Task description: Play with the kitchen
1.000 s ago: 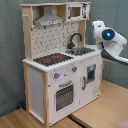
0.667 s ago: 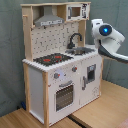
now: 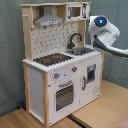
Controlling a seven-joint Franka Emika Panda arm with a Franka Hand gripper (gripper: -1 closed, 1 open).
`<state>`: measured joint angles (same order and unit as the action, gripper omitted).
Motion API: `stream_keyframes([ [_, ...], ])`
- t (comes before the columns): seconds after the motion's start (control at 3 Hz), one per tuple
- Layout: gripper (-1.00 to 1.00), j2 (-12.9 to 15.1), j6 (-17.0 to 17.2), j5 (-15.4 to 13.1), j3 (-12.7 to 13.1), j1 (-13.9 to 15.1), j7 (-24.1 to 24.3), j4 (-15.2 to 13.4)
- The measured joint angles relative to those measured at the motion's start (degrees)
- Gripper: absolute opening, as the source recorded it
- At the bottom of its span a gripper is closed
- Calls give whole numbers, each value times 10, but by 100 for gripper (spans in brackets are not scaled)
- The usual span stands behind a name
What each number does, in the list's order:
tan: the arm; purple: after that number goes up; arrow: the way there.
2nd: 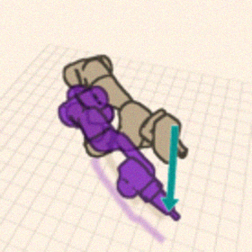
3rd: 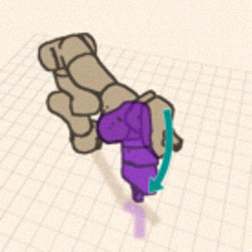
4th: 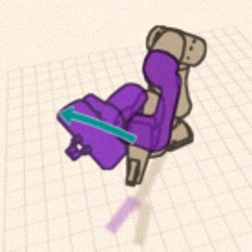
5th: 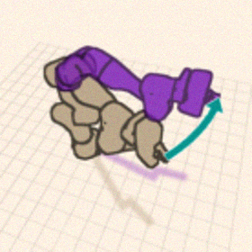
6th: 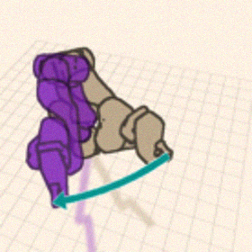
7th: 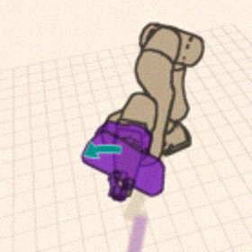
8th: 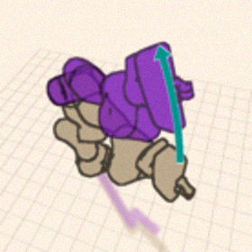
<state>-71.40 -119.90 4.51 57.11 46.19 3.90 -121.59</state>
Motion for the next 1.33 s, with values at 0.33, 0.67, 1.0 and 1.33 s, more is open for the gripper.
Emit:
stream_keyframes([
  [0.33,100,22,29,34,2,25,3,32],
  [0.67,100,50,51,73,5,54,7,57],
  [1.0,100,84,54,121,11,82,10,63],
  [1.33,100,118,53,160,22,103,22,64],
])
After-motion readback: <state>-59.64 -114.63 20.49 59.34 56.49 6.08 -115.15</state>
